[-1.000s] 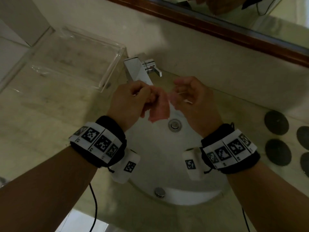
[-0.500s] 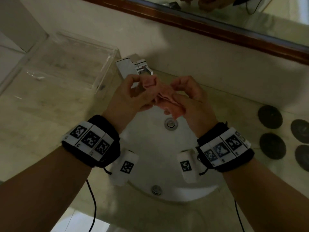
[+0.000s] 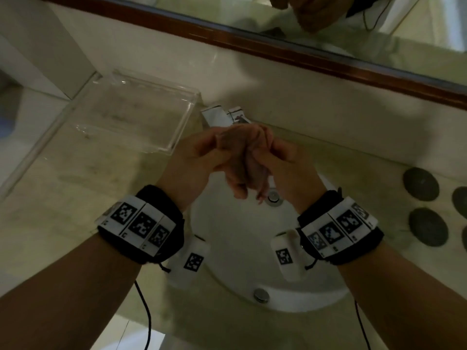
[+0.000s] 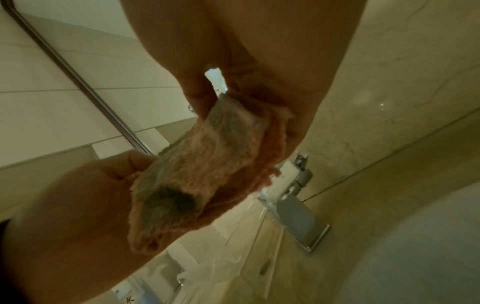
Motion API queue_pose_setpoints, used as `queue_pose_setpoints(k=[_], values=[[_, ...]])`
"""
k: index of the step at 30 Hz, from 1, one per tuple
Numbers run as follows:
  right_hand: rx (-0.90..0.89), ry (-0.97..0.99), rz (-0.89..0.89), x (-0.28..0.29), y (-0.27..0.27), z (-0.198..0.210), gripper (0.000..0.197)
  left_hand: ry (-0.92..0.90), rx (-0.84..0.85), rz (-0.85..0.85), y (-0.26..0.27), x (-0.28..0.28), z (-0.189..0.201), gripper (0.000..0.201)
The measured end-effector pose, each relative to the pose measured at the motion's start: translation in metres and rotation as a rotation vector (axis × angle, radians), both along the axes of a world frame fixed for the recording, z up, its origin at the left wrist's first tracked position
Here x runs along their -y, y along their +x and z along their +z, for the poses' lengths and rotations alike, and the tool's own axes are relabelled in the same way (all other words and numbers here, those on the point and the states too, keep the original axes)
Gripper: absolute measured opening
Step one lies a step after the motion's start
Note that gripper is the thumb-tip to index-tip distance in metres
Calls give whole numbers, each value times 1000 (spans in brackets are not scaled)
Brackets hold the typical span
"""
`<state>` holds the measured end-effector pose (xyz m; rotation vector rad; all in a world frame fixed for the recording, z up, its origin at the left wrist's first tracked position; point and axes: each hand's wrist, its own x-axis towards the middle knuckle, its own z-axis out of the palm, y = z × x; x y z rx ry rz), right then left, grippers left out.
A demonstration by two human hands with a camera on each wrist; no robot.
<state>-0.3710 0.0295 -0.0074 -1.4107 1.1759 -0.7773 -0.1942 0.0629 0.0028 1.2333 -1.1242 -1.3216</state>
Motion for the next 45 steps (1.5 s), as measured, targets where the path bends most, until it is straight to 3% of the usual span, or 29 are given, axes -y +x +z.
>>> queue_pose_setpoints(k=[6,7,11,14,18,21,29,34,37,39,42,45], values=[[72,109,-59,7,60,11,15,105,-48,124,63,10,-1,37],[56,116,-66,7,71,13,13,107,-50,118,74,10,1,38],[-53,72,-29,12,110,16,36,96,12,79,116,18,6,39],[-140,-2,-4,21,138,14,40,64,58,50,144,26,7,23],[-116,28,-18,35,164,12,18,-82,236,-10,171,32,4,14],[-165,41,14,43,172,14,11,-94,250,5,186,40,-3,17],[-427,-267,-8,78,186,18,10,-160,558,106,206,77,-13,14],[-569,-414,-91,92,201,20,2,-163,553,134,214,105,-26,16],[-661,-411,-19,87,206,2,11,-77,600,66,218,109,-43,17],[-801,-378,113,81,206,-19,20,-15,737,-28,220,104,-54,18],[-970,-419,332,67,208,-47,19,69,853,-203,223,94,-67,22],[-1007,-430,366,60,209,-58,23,51,969,-245,222,88,-70,30]])
